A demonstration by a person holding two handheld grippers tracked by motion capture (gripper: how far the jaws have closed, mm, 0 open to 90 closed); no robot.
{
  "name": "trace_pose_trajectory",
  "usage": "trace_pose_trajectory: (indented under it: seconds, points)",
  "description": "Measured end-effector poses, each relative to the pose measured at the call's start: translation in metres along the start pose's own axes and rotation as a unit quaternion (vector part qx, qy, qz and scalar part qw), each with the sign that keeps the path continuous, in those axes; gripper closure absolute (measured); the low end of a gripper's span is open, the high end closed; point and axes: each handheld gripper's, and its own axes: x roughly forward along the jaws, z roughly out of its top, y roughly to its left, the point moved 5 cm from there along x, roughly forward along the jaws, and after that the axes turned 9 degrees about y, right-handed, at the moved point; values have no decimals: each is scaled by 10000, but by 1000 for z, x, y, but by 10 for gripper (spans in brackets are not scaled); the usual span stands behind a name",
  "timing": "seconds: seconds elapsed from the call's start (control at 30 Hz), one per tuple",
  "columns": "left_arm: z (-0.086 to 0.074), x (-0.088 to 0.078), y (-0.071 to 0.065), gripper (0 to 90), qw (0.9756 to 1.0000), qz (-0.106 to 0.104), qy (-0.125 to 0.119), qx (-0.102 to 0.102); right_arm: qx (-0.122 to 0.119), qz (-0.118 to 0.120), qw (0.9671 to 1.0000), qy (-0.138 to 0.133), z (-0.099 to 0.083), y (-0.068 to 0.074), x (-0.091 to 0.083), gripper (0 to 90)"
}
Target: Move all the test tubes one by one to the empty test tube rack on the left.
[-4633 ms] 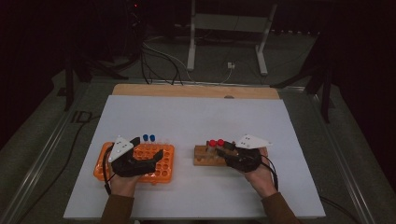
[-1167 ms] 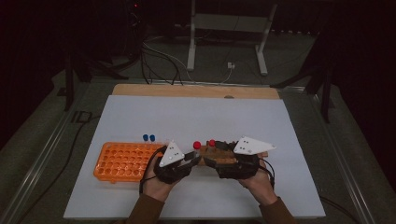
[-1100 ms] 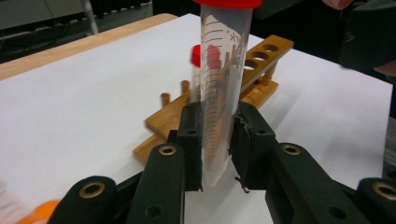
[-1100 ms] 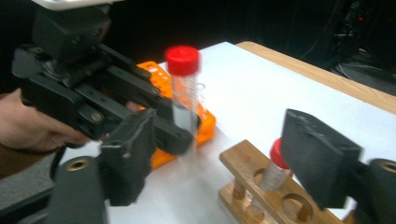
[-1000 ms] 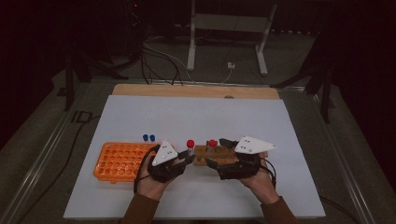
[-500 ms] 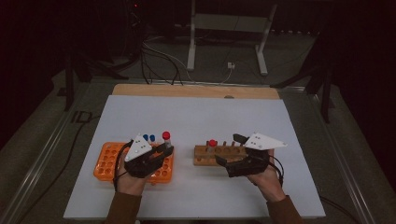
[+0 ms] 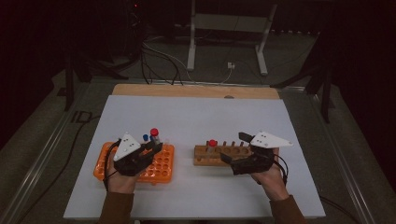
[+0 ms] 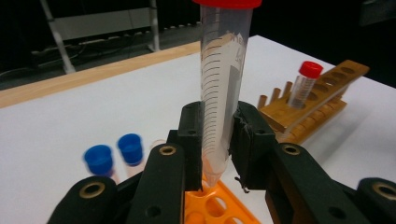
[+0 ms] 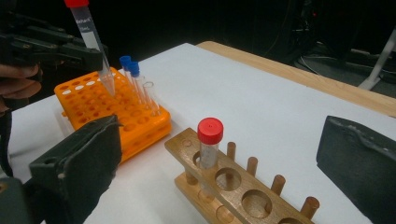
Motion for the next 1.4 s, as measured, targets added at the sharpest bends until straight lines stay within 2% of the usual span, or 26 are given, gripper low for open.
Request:
trace_pose_trajectory:
  seconds: [0.47,0.87,1.0,1.2,1.4]
  points:
    - [-9,-7,22,750,9986,433,-74,-300,49,-69,10000,-52,0,-2,-1,0]
    - [-18,-8,41,751,9953,827,-52,-506,39,-93,9999,-16,-1,-1,1,0]
    - [-23,-4,48,751,9937,949,20,-599,29,-97,9999,-22,0,-1,0,0]
    - [-29,7,56,751,9910,1165,223,-627,34,-96,9999,-22,0,-1,0,0]
    - [-34,16,61,751,9896,1192,343,-723,37,-92,9999,-18,-1,-1,0,0]
